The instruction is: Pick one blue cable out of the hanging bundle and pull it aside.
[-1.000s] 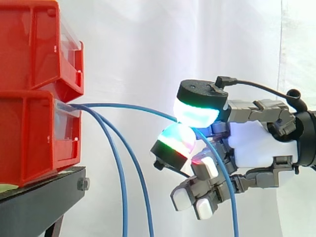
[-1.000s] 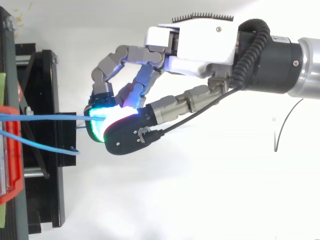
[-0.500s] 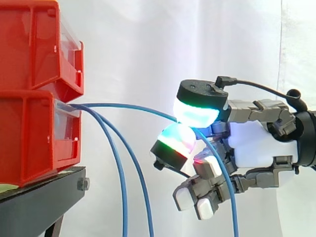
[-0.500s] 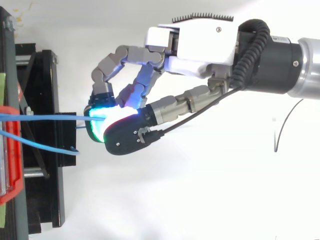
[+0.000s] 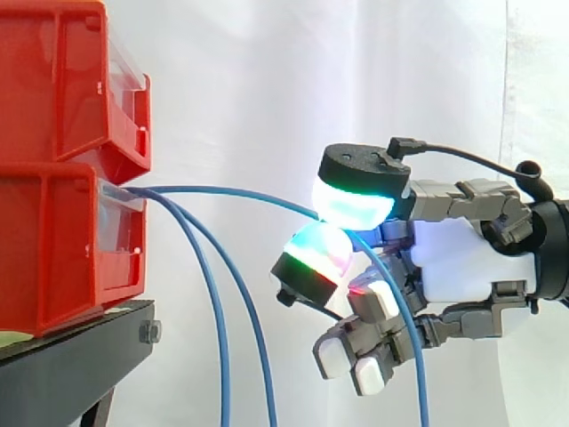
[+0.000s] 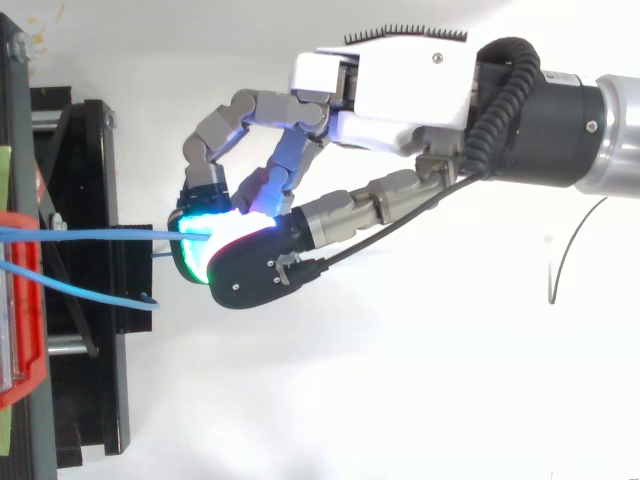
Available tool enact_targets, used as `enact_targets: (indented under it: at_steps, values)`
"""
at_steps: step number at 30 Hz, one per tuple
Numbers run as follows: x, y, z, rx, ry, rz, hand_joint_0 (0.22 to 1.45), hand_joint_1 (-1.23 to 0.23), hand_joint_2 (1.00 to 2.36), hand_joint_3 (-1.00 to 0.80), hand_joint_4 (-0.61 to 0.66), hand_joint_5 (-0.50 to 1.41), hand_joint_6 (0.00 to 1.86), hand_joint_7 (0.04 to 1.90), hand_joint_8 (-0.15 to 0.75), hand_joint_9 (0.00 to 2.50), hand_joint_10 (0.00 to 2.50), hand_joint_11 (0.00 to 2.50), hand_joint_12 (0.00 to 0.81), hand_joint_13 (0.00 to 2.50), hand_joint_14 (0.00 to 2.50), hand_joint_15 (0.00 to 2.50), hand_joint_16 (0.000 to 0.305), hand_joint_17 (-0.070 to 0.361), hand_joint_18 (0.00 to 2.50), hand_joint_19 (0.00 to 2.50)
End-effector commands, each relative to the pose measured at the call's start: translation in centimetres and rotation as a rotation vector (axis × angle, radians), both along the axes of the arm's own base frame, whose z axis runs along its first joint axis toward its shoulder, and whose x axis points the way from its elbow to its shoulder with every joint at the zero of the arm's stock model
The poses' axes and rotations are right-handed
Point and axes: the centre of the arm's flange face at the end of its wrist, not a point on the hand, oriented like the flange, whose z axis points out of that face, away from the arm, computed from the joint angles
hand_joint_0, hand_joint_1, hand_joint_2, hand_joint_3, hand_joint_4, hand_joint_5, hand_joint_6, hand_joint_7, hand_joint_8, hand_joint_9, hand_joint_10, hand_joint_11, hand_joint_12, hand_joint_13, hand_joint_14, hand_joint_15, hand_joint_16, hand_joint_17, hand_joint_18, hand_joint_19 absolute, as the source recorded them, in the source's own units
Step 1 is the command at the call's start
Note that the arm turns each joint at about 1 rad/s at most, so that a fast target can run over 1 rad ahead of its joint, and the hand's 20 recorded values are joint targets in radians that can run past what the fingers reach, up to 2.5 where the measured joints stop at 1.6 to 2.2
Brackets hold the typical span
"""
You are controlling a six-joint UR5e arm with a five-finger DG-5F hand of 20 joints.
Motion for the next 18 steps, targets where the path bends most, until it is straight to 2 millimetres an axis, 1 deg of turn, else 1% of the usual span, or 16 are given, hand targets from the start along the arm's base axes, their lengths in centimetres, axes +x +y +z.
enact_targets:
  at_steps: [1, 9, 18]
  values:
    - [0.01, 0.08, 0.0, 0.0, 0.0, 0.001, 0.6, -0.79, 1.01, 0.13, -0.11, -0.1, 0.93, 1.1, 0.317, 1.25, 0.02, 0.66, 0.395, 0.92, 0.02, 0.52, 0.056, 0.126, 0.82, 0.53]
    - [0.01, 0.08, 0.0, 0.0, 0.0, 0.001, 0.6, -0.8, 1.01, 0.12, -0.1, -0.1, 0.93, 1.11, 0.315, 1.25, 0.02, 0.64, 0.399, 0.92, 0.02, 0.52, 0.057, 0.129, 0.83, 0.55]
    - [0.01, 0.08, 0.0, 0.0, 0.0, 0.001, 0.6, -0.8, 1.0, 0.12, -0.07, -0.09, 0.92, 1.07, 0.345, 1.28, 0.02, 0.65, 0.425, 1.0, 0.02, 0.53, 0.059, 0.133, 0.91, 0.5]
